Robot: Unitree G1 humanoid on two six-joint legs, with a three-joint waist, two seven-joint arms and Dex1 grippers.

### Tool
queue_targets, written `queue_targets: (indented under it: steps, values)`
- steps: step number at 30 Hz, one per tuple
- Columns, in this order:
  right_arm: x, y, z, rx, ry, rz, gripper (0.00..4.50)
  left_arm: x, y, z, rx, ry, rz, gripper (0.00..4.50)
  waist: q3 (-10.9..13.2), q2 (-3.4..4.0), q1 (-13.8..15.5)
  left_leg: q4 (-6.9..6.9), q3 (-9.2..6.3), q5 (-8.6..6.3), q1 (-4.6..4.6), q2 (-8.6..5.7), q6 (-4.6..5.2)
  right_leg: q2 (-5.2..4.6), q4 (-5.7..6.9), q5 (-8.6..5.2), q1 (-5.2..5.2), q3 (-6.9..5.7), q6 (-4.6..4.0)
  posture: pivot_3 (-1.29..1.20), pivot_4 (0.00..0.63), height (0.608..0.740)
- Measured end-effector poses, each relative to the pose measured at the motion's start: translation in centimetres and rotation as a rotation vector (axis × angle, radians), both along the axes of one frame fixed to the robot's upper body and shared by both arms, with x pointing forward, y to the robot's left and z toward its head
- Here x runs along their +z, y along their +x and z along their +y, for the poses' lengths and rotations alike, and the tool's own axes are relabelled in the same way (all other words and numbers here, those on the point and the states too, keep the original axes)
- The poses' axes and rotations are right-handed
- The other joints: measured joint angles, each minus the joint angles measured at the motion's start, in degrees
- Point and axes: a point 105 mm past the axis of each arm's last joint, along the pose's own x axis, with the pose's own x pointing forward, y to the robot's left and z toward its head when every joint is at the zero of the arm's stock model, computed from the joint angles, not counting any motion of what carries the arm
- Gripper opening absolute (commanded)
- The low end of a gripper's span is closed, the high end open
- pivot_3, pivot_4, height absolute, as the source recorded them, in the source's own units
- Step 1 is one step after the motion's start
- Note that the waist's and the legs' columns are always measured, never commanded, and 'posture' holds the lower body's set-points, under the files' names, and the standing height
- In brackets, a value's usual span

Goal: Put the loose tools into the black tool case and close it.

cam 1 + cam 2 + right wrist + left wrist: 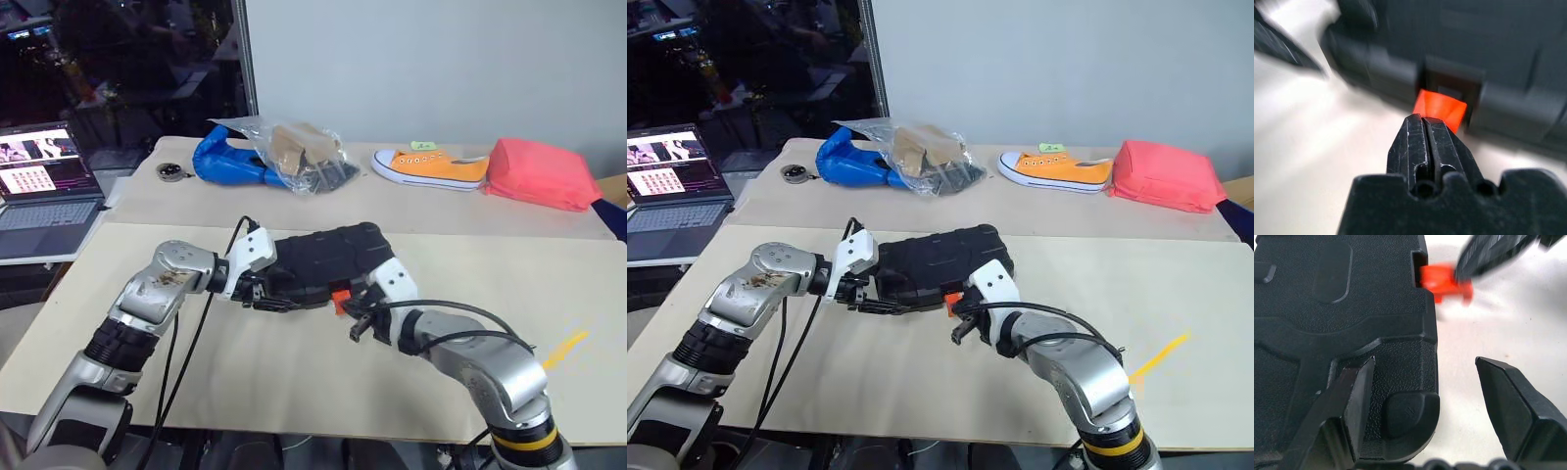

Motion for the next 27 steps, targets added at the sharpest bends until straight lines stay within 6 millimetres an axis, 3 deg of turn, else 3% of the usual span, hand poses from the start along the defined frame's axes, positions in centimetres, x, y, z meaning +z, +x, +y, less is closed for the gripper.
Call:
queue_targets:
  steps: [4, 8, 14, 21, 26, 27]
  values:
    - [-1.4, 0.4, -0.2, -0.025, -0.034, 0.029, 0.01, 0.1, 0.1, 0.0, 0.004, -0.001, -0.004, 3.52, 0.0, -0.04, -0.1, 0.00, 0.00, 0.00, 0.01, 0.00, 0.00, -0.04, 0.00, 0.00, 0.00, -0.02, 0.01, 0.00, 0.150, 0.740]
    - [-1.1, 0.7, 0.6, -0.038, 0.032, -0.005, 0.01, 0.1, 0.1, 0.0, 0.000, -0.002, -0.002, 3.52, 0.0, -0.04, 0.0, -0.05, -0.01, 0.00, 0.00, 0.00, 0.00, -0.04, -0.01, -0.01, -0.02, -0.03, 0.02, 0.00, 0.150, 0.740]
    - [-0.8, 0.7, -0.2, -0.082, 0.089, -0.007, 0.01, 0.4, 0.3, 0.1, -0.003, -0.007, -0.011, 3.52, 0.0, -0.05, -0.1, -0.02, 0.00, 0.00, -0.39, -0.03, 0.00, -0.08, 0.01, 0.02, -0.42, -0.02, 0.08, 0.00, 0.150, 0.740]
    - [-0.6, -0.9, -0.8, -0.092, 0.105, 0.023, 2.19, 0.5, 0.5, 0.1, -0.003, -0.012, -0.016, 3.52, 0.0, -0.06, 0.0, -0.04, -0.03, 0.01, -0.64, -0.01, 0.00, -0.04, 0.05, 0.01, -0.69, -0.03, 0.06, 0.00, 0.150, 0.740]
    - [-0.8, -0.3, 0.3, -0.202, 0.159, 0.019, 3.90, 0.5, 0.6, 0.2, 0.001, -0.015, -0.015, 3.52, 0.0, -0.07, -0.2, -0.04, -0.03, 0.00, -0.64, -0.01, 0.00, -0.06, 0.05, 0.02, -0.72, -0.02, 0.06, 0.00, 0.150, 0.740]
    - [-1.0, -0.1, 0.6, -0.221, 0.169, 0.023, 3.90, 0.5, 0.6, 0.2, 0.000, -0.015, -0.016, 3.52, 0.0, -0.07, -0.2, -0.04, -0.03, 0.01, -0.65, -0.01, 0.00, -0.07, 0.05, 0.02, -0.73, -0.02, 0.06, 0.00, 0.150, 0.740]
